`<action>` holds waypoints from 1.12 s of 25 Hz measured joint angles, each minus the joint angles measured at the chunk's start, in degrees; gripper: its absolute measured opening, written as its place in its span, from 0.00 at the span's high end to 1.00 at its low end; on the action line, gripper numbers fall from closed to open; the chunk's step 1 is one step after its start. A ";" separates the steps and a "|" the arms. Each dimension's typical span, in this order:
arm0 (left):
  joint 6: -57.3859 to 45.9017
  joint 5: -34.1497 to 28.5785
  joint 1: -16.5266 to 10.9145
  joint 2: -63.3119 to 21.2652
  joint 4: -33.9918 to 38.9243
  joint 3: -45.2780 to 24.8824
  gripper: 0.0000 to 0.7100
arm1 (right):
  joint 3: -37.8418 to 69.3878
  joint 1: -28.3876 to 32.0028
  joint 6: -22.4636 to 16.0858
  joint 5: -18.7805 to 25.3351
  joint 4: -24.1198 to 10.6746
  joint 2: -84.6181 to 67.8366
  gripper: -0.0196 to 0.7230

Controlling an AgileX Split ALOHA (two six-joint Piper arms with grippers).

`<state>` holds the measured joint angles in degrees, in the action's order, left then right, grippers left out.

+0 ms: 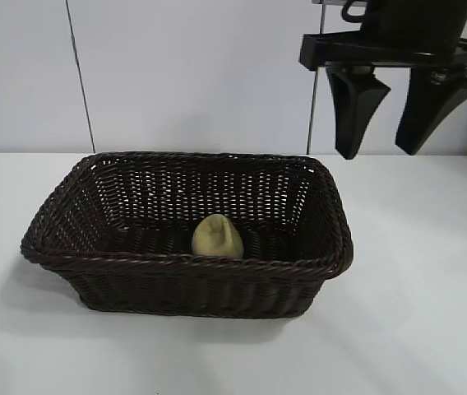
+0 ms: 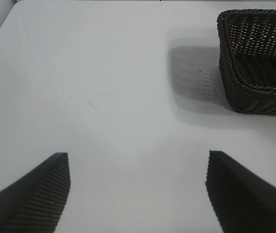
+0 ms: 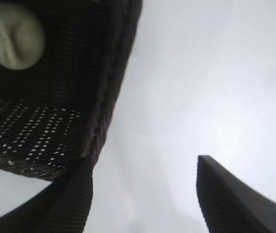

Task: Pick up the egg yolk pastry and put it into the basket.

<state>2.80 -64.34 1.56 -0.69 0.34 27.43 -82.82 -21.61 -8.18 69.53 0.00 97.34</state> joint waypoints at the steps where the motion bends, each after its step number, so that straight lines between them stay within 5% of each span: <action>1: 0.00 0.00 0.00 0.00 0.00 0.00 0.21 | 0.00 1.46 0.00 0.00 0.00 0.00 0.36; 14: 0.00 0.00 0.00 0.00 0.00 0.00 0.21 | -0.06 25.75 2.23 0.12 -2.20 0.00 0.36; 20: 0.00 0.00 0.00 0.00 0.00 0.00 0.21 | 3.31 25.96 5.02 0.02 -1.24 -3.60 0.36; 28: 0.00 0.00 0.00 0.00 0.00 0.00 0.21 | 23.34 20.71 7.42 0.08 1.80 -21.28 0.36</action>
<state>2.80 -64.34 1.56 -0.69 0.34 27.43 -59.48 -0.90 -0.76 69.60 1.80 76.06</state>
